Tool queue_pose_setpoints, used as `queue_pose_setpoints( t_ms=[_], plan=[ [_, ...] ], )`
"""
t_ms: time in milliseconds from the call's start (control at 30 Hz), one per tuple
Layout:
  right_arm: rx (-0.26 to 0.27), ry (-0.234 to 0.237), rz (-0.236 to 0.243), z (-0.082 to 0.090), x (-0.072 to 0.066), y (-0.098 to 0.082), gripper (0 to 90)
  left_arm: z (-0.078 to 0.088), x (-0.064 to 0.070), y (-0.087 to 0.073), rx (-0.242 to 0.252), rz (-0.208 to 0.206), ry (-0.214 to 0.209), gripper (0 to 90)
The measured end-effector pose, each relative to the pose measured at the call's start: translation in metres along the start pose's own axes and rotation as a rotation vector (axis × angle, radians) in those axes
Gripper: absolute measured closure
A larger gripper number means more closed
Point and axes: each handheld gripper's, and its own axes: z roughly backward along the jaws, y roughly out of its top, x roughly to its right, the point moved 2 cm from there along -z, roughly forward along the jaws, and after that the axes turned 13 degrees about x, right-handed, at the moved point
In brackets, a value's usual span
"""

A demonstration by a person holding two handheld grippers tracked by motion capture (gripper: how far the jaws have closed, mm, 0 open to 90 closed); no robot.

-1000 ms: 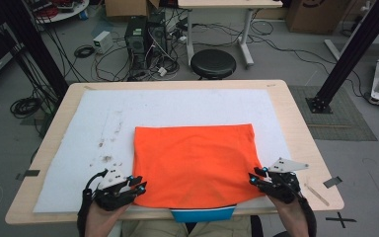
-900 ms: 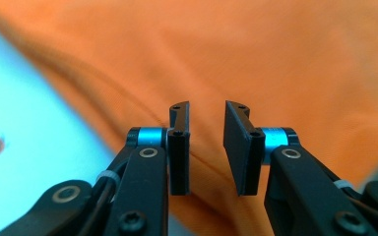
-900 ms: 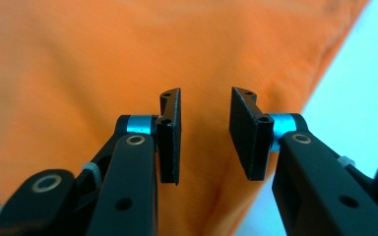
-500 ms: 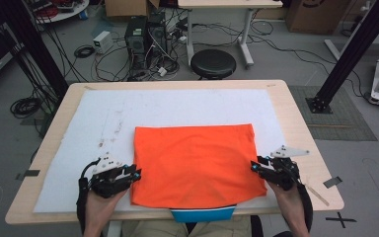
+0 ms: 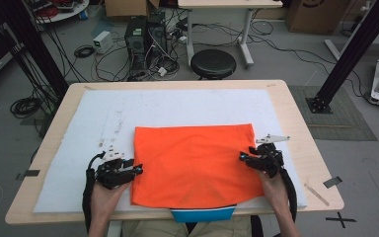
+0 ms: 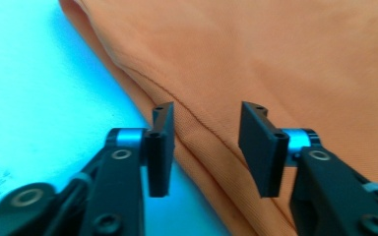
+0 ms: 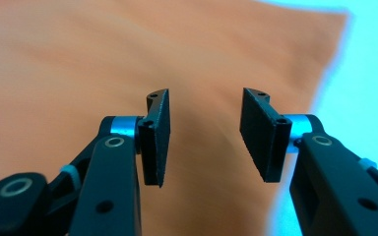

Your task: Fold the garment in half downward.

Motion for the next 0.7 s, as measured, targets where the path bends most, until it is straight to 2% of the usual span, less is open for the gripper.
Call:
queue_pose_setpoints(
  t_ms=[67,167,233,267,300,367,433,533,600,667,700],
  plan=[
    [0.025,0.081,0.028,0.001,-0.019,0.008,57.5,0.006,0.002,0.000,0.021,0.005,0.011,53.1],
    [0.030,0.220,0.085,-0.002,-0.053,0.021,62.2,0.014,0.006,-0.001,0.038,-0.002,0.011,51.8],
    [0.019,0.303,0.122,-0.008,-0.075,0.025,68.0,0.019,0.008,-0.001,0.043,-0.013,0.009,51.7],
    [-0.005,0.326,0.151,-0.012,-0.085,0.026,71.0,0.022,0.009,-0.001,0.047,-0.017,0.009,51.8],
    [-0.026,0.335,0.176,-0.018,-0.093,0.025,73.8,0.024,0.010,-0.002,0.054,-0.014,0.011,51.8],
    [-0.071,0.342,0.191,-0.030,-0.102,0.020,79.6,0.027,0.010,-0.003,0.053,-0.016,0.008,51.8],
    [-0.129,0.351,0.199,-0.042,-0.107,0.013,83.5,0.031,0.009,-0.004,0.056,-0.016,0.015,51.7],
    [-0.174,0.349,0.234,-0.049,-0.112,0.004,86.9,0.034,0.007,-0.007,0.058,-0.001,0.029,50.4],
    [-0.155,0.338,0.232,-0.048,-0.114,0.002,87.2,0.036,0.007,-0.008,0.057,0.002,0.030,50.4],
    [-0.169,0.349,0.209,-0.048,-0.112,0.003,86.4,0.036,0.007,-0.009,0.052,-0.004,0.029,50.4],
    [-0.174,0.346,0.212,-0.049,-0.112,0.004,84.2,0.036,0.009,-0.009,0.055,-0.003,0.031,50.4]
  ],
)
